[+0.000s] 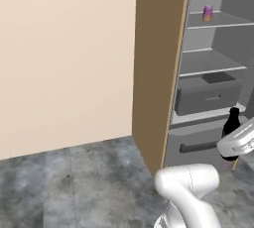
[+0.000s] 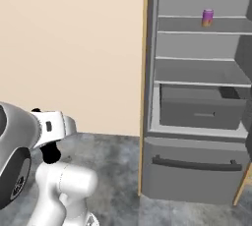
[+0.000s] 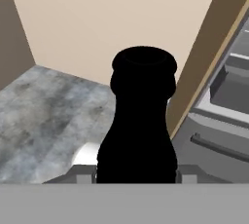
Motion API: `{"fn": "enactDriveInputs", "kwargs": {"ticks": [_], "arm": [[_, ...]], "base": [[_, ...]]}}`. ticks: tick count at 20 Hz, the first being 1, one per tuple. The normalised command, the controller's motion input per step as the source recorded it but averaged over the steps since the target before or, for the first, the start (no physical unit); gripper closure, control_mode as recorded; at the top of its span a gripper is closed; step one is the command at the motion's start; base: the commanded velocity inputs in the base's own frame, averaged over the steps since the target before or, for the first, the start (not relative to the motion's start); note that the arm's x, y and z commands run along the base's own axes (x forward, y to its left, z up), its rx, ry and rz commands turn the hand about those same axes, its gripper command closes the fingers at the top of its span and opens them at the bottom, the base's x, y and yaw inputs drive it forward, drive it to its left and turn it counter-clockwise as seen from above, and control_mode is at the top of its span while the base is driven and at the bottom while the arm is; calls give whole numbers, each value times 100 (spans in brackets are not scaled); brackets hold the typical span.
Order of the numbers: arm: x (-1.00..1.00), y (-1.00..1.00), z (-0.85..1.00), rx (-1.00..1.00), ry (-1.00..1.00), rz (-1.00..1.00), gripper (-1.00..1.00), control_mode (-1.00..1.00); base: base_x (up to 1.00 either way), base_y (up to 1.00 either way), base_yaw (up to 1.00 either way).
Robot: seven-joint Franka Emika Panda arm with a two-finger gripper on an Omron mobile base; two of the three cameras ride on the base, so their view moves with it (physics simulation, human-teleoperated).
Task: Open the fridge, grab two sodas, and place both sodas inside the bowl with ice on the dining counter.
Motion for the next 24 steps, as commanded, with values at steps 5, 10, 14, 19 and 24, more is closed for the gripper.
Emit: {"fn": "enactDriveInputs", "kwargs": {"ticks": [5,10,14,19,24], "arm": [[0,0,0,0,0,0,100,100],[0,0,0,0,0,0,100,100],[0,0,0,0,0,0,100,100],[0,0,0,0,0,0,100,100],[0,0,0,0,0,0,100,100]], "base": [[-81,100,-12],[-88,90,-27],[-92,77,-32],[-100,62,-38],[-79,39,-41]]}}
